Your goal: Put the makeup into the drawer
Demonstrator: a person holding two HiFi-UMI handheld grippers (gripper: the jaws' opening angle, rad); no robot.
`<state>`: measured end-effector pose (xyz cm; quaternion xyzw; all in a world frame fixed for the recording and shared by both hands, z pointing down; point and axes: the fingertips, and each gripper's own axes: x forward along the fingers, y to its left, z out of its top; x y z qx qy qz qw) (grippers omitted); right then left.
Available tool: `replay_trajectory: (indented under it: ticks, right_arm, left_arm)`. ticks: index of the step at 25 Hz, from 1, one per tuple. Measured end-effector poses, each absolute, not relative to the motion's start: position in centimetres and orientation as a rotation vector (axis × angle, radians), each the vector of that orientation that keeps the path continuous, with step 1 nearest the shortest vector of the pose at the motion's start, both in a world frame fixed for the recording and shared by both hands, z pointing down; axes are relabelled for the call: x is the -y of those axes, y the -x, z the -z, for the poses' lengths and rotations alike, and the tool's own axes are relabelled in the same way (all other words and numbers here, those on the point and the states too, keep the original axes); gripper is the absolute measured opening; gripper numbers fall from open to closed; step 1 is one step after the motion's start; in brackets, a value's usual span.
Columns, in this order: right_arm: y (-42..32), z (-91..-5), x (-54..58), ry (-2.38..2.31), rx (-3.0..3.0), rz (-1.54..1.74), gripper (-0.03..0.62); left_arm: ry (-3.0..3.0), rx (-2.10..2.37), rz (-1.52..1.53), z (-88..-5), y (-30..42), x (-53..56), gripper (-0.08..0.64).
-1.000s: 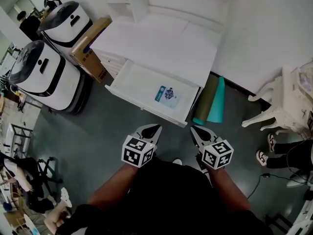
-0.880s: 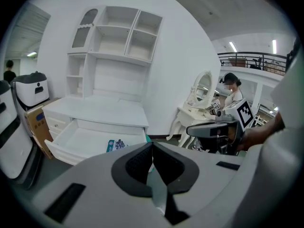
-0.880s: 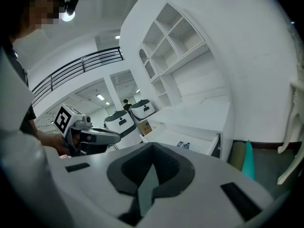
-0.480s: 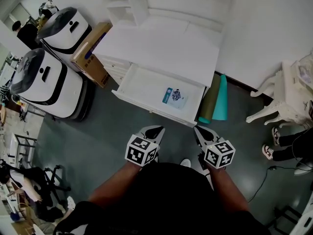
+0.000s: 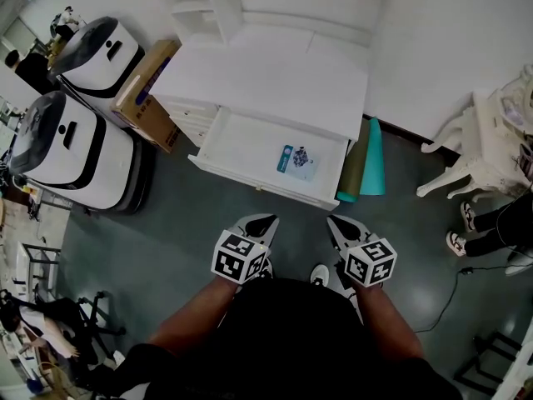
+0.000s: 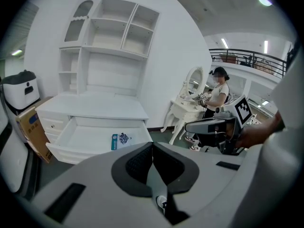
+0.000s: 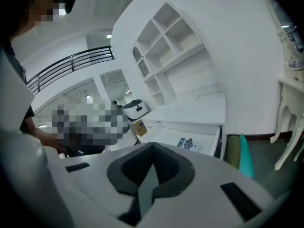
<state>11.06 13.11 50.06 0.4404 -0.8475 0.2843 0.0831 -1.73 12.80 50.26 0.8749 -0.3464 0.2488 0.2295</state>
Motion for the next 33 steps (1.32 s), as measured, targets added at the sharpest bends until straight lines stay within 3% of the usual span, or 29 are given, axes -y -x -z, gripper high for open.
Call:
replay_trajectory:
  ticks: [33]
  right_arm:
    - [-10.69,-49.47,-13.45,-1.278,2.533,-0.788,0.025]
  left_arm:
    - [-2.43,0.952,-0.658,-49.54,1.34,-12.73,0.011]
